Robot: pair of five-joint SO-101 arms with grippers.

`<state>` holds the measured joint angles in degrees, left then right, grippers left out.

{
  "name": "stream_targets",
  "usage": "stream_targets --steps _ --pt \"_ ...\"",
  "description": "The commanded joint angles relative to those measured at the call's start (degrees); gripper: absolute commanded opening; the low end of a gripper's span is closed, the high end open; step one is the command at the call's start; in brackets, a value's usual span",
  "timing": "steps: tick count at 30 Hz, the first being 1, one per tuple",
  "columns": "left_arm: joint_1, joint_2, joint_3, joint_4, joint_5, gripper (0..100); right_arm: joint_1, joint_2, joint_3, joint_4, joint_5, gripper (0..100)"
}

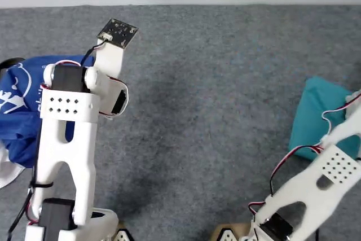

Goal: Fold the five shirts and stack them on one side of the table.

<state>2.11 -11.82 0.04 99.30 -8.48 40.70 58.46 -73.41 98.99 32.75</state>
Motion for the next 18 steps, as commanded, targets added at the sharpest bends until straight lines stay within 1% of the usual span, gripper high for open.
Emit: stream_targets --steps 1,4,7,8,10,14,18 --pt "0.3 -2.3 -0.1 1.4 -0.5 1 -0.3 -3.7 -5.6 3.2 -1.1 33.6" --pt "0.3 -2.1 -0.1 1.4 -0.5 1 -0.5 -3.6 -5.7 3.4 -1.1 21.0" --pt "0.3 -1.9 -0.1 1.4 -0.5 1 -0.5 -1.0 -5.8 1.5 -1.1 2.6" --pt "0.3 -1.9 -0.1 1.4 -0.5 1 -0.5 0.6 -5.9 0.0 -1.1 0.0" --pt "0.1 -1.9 -0.1 1.4 -0.5 1 -0.1 3.7 -6.2 -2.6 -1.1 4.6" --pt "-0.2 -1.9 -0.1 1.4 -0.5 1 -0.1 9.8 -6.2 -10.9 -1.0 0.8" --pt "-0.3 -2.0 -0.1 1.4 -0.5 1 -0.9 12.7 -6.2 -18.8 -1.0 1.0"
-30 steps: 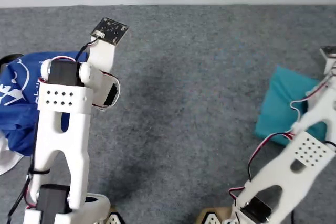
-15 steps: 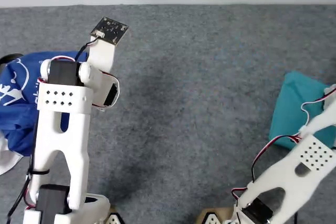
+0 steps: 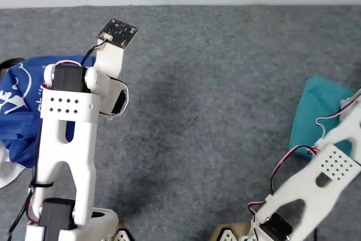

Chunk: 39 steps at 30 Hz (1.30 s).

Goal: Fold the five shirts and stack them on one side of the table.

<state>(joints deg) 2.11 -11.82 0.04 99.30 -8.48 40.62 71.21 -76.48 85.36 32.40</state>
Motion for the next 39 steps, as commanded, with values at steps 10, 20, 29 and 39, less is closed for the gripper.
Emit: stream_targets --steps 10,20,29,39 --pt "-0.2 -2.4 -0.1 1.4 -0.5 1 -3.7 -9.7 -3.2 9.0 -1.1 1.4" --pt "-0.3 -2.4 -0.1 1.4 -0.5 1 -13.8 -12.1 -3.1 9.7 -1.1 1.1" --pt "-0.3 -2.4 -0.1 1.4 -0.5 1 -14.7 -5.6 -2.8 -10.2 -1.1 1.1" --pt "-0.2 -2.4 -0.1 1.4 -0.5 1 -19.9 -4.5 -3.2 3.7 -1.1 1.2"
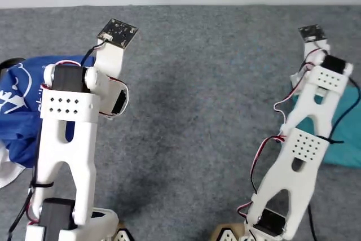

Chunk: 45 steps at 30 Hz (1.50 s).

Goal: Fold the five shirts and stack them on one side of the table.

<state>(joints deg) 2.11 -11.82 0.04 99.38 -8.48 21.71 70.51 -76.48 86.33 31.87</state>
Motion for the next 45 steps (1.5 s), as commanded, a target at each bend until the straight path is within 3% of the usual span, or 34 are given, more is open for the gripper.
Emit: stream_targets --steps 1,6,10,15,28,45 --pt "-0.3 -2.4 -0.1 1.3 -0.5 1 -0.7 -4.9 -3.2 3.2 -0.6 1.2" --pt "-0.3 -2.4 -0.1 1.3 -0.5 1 3.1 -11.3 -3.2 6.8 -0.6 1.5" --pt "0.2 -2.4 -0.1 1.3 -0.5 1 6.5 -15.6 -3.1 16.1 -0.4 1.5" --pt "0.2 -2.4 -0.1 1.3 -0.5 1 11.5 -17.7 2.0 16.6 -0.4 1.0" --pt "0.3 -2.5 -0.1 1.3 -0.4 1 12.5 -34.9 42.2 16.0 -0.2 1.0" --pt "0.3 -2.5 -0.1 1.3 -0.4 1 12.7 -33.6 47.4 14.9 -0.1 1.0"
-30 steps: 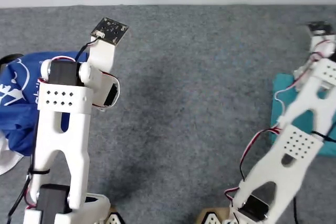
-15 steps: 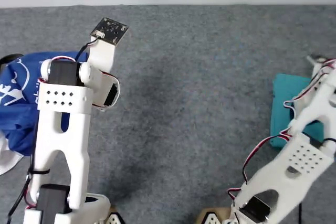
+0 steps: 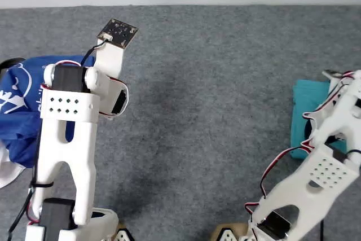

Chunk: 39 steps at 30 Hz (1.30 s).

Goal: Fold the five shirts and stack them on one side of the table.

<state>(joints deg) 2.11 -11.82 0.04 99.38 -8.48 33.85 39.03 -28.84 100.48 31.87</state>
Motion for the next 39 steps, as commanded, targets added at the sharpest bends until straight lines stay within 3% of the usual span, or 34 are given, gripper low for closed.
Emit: stream_targets --steps 1,10,19,33,39 --pt "0.3 -2.5 -0.1 1.3 -0.4 1 0.6 -0.7 -0.3 0.7 -0.1 1.0" --pt "0.3 -2.5 -0.1 1.3 -0.4 1 1.8 -1.6 -0.2 2.5 -0.1 1.0" --pt "0.3 -2.5 -0.1 1.2 -0.4 1 0.8 -3.3 10.3 2.3 3.5 1.0" --pt "-0.4 -2.5 -0.8 1.1 -0.4 1 0.7 -31.4 15.5 2.4 3.4 1.0" --pt "-9.2 -2.4 -5.3 1.1 -0.4 3 0.6 -41.9 29.6 2.3 3.4 1.0"
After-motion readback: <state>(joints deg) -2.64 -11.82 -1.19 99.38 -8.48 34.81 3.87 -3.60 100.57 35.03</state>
